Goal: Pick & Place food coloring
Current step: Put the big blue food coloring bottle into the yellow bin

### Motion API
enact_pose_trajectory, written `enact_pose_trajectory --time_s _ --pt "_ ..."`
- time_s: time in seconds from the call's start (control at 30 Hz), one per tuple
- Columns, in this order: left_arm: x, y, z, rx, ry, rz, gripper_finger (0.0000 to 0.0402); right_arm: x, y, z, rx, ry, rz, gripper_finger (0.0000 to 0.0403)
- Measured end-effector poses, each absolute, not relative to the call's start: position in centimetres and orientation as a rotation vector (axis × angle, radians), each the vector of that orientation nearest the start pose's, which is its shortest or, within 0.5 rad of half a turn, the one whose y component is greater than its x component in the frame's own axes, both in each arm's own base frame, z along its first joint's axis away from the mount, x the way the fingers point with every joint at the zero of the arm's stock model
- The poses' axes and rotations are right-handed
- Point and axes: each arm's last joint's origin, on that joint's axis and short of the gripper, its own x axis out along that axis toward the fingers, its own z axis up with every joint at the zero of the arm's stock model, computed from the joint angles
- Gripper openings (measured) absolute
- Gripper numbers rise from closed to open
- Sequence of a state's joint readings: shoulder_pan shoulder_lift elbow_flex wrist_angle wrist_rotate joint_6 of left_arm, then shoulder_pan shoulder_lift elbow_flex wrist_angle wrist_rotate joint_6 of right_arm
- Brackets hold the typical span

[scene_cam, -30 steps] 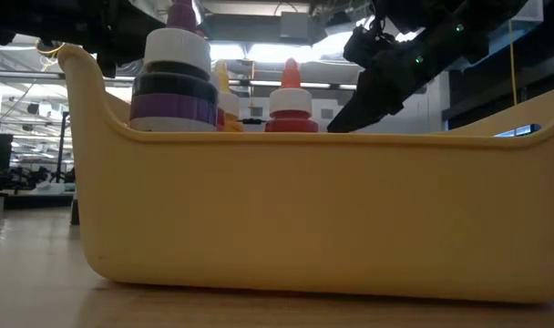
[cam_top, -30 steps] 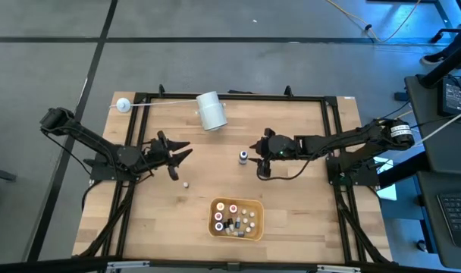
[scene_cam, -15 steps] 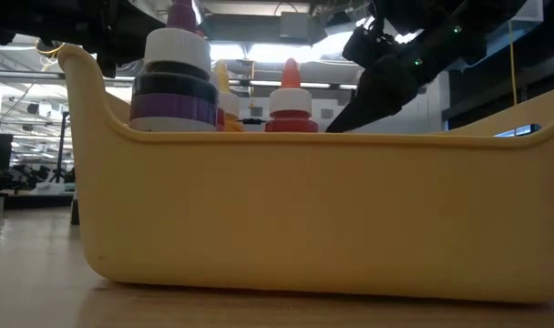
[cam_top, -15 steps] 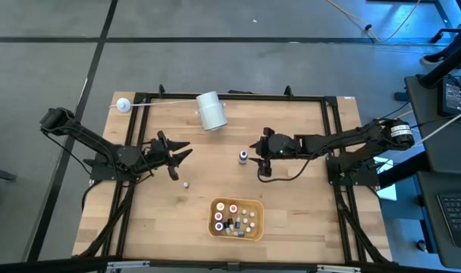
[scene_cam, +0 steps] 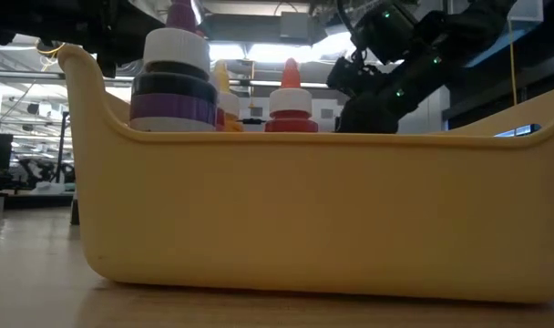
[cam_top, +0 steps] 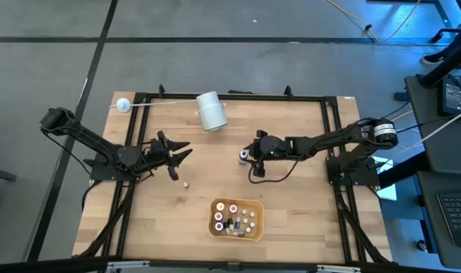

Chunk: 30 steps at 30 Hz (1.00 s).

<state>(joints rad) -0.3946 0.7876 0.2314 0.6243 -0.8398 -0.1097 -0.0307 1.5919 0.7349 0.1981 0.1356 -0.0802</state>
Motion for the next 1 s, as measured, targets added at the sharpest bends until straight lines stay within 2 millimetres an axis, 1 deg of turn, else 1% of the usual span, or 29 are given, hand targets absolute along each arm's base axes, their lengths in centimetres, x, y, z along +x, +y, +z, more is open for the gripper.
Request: enact_pose_trajectory --time_s 0.17,0.3,0.4,0.53,0.6,0.77,0.83,0.93,1.0 --pt "15.6 -4.2 21.8 -0.148 -0.081 0.442 0.0134 31.1 -1.4 16.6 -0.112 0.609 -0.126 0.0226" --pt "15.6 -4.2 21.8 -0.147 -0.080 0.442 0.0131 31.1 -1.9 16.6 -0.084 0.609 -0.113 0.0219" --pt "15.6 -4.2 21.8 -0.147 -0.080 0.442 0.0130 31.1 -2.3 16.3 -0.056 0.620 -0.102 0.0194" --pt "15.6 -4.2 21.8 -0.148 -0.081 0.442 0.0129 31.2 -2.5 16.0 -0.051 0.627 -0.100 0.0142" --pt "15.6 -4.2 21.8 -0.148 -0.080 0.442 0.0129 31.3 -2.5 15.9 -0.051 0.625 -0.099 0.0122" --pt "15.6 -4.2 21.8 -0.148 -0.080 0.442 0.0133 31.2 -2.3 16.2 -0.075 0.616 -0.089 0.0122" --pt "15.6 -4.2 21.8 -0.148 -0.080 0.442 0.0134 31.0 -1.9 16.9 -0.081 0.604 -0.088 0.0122" --pt "15.6 -4.2 21.8 -0.148 -0.080 0.442 0.0134 30.9 -0.7 19.7 -0.068 0.556 -0.062 0.0122" --pt "15.6 -4.2 21.8 -0.148 -0.081 0.442 0.0132 30.7 0.7 21.6 -0.074 0.536 -0.021 0.0122"
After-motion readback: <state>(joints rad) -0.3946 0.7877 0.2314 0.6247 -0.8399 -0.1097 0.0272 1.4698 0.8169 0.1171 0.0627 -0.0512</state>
